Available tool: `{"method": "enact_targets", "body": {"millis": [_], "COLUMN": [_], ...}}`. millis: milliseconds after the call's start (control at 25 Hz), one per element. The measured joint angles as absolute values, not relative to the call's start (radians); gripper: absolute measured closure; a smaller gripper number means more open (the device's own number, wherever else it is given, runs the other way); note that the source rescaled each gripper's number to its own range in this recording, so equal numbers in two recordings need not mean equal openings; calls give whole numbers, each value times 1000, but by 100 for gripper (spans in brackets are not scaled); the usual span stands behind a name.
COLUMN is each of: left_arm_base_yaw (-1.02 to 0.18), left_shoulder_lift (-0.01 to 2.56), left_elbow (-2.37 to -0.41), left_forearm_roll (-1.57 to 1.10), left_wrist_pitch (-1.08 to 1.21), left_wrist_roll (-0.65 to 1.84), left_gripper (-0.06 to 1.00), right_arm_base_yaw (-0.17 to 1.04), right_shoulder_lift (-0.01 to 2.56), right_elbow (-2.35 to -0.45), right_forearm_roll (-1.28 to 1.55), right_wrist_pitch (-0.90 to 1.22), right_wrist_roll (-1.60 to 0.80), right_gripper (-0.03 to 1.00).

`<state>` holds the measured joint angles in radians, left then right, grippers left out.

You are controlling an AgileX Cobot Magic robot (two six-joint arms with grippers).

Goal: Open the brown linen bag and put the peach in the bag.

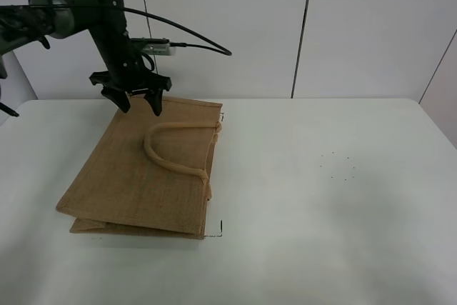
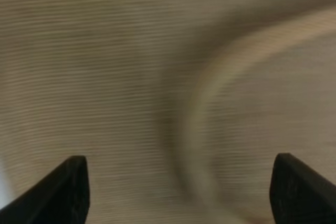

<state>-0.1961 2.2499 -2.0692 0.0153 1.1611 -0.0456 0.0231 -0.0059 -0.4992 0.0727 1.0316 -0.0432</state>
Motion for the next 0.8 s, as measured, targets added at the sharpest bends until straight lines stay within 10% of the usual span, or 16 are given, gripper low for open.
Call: {"method": "enact_targets", "body": {"millis": [800], "left_arm_base_yaw": [22], "left_shoulder_lift": [1950], "left_elbow": [-1810], "left_forearm_roll": [13], "left_wrist_pitch": [1166], "left_wrist_roll": [-46], "left_gripper": [0], "right_arm_base_yaw": [23], "right_shoulder_lift": [-6], "right_elbow": [-499], "right_forearm_roll": [76], "right_wrist_pitch": [1032], "right_wrist_roll": [-43], "right_gripper": [-3]}}
